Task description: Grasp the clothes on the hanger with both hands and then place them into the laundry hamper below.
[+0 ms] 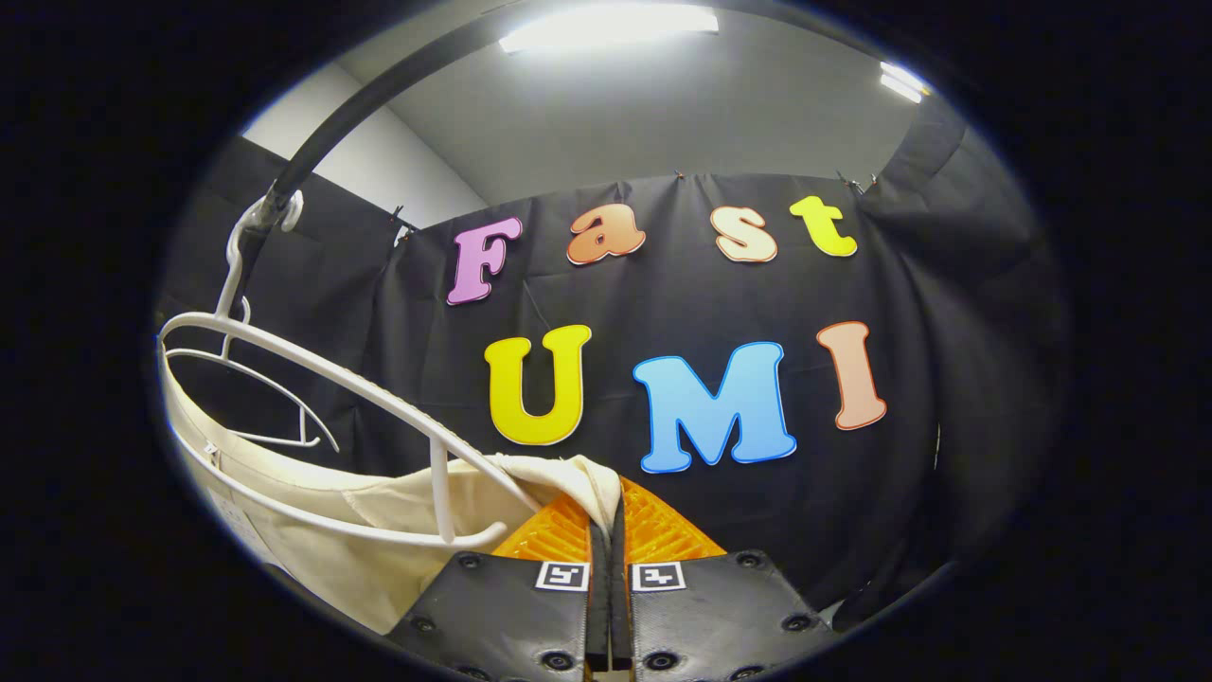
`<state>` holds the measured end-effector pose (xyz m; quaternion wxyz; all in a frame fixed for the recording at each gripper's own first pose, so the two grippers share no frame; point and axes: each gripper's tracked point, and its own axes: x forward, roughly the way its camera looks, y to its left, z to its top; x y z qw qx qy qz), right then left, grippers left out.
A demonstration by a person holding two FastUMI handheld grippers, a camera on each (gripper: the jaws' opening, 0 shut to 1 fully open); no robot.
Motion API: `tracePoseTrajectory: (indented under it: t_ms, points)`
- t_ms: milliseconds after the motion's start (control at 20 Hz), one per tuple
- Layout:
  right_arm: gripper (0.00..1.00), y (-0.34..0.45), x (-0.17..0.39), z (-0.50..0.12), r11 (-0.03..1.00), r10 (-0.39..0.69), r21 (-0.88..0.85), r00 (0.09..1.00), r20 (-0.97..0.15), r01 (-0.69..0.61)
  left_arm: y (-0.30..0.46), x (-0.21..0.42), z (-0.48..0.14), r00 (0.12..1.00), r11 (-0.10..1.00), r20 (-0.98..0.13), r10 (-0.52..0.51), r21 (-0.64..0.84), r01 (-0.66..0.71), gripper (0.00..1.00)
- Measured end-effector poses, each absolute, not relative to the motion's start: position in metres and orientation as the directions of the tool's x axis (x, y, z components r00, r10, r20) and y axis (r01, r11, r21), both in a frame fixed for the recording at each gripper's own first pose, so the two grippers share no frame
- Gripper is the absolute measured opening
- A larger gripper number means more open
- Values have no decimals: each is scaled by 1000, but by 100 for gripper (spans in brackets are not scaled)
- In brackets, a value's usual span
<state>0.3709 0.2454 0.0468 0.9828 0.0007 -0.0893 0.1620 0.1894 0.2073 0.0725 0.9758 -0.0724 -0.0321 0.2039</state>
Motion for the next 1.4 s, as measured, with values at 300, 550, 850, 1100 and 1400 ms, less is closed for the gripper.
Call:
tracePoseTrajectory:
  t_ms: [300,550,850,1100,1400]
  points:
    - [2,242,378,31,951,306,-103,935,179,-292,218,207,56,913,906,-11,408,-122,-406,1]
    - [2,238,378,24,950,304,-135,934,187,-283,223,211,40,910,901,-34,413,-129,-414,1]
    - [2,238,383,2,942,310,-185,939,148,-281,226,215,3,909,882,-112,400,-222,-416,1]
    - [2,227,378,-22,939,310,-188,946,95,-289,214,208,-39,899,885,-180,400,-180,-430,1]
    - [0,213,348,-44,925,359,-144,933,16,-353,207,183,-68,865,858,-237,443,-167,-485,1]
